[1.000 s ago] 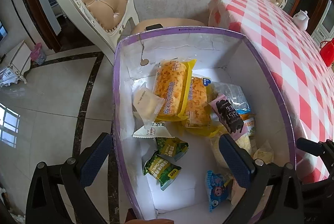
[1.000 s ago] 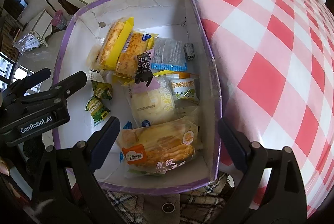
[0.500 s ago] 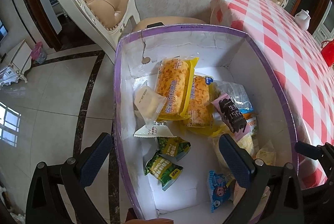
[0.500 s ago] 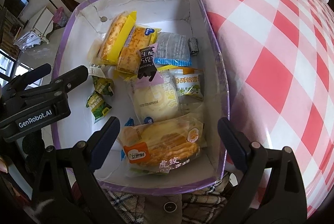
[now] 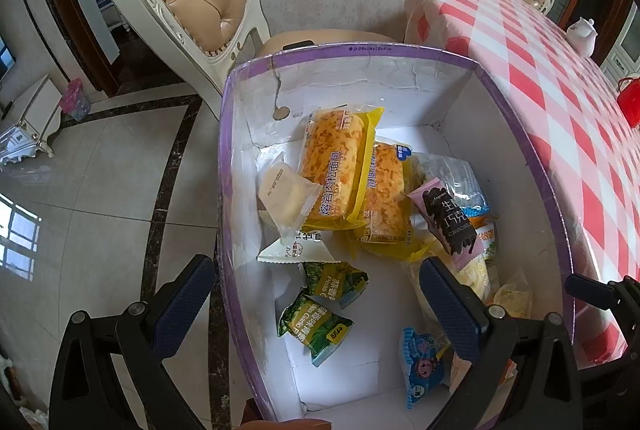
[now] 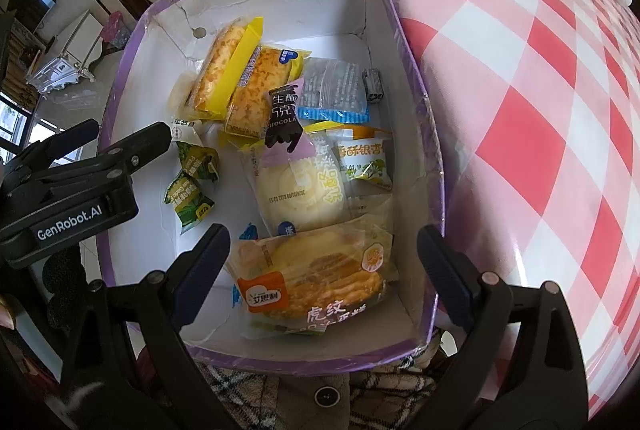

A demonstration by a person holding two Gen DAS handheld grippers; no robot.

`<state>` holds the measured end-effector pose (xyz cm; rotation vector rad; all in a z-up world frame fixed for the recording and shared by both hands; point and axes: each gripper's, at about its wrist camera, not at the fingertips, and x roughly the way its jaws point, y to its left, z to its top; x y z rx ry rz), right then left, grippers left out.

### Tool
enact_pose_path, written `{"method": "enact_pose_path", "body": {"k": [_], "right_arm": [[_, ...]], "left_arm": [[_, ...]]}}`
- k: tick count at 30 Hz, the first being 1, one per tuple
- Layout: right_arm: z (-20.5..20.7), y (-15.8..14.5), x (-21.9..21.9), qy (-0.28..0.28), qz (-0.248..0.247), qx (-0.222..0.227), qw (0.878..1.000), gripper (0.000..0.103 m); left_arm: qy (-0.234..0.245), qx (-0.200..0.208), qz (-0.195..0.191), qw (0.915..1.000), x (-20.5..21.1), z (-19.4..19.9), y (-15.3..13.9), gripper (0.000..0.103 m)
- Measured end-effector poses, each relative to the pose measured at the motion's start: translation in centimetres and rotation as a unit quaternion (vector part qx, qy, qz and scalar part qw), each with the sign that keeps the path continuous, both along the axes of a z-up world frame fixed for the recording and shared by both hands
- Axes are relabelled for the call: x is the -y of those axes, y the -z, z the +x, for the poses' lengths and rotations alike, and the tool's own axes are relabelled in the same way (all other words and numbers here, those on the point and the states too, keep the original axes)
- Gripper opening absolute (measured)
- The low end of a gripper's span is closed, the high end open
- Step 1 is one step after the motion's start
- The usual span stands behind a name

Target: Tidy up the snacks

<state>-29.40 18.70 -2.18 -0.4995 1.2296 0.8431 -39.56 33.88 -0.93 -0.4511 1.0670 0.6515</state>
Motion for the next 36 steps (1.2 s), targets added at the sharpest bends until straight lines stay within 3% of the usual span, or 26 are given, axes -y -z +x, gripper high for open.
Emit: {"method": "enact_pose_path", "body": {"k": [36], "right_arm": [[-0.21, 0.34, -0.23, 0.001, -0.002, -0.003, 1.000, 0.095]], "left_arm": [[-0.008, 0.000, 0.000, 1.0000, -0.04, 0.03, 0.37, 0.103]]}}
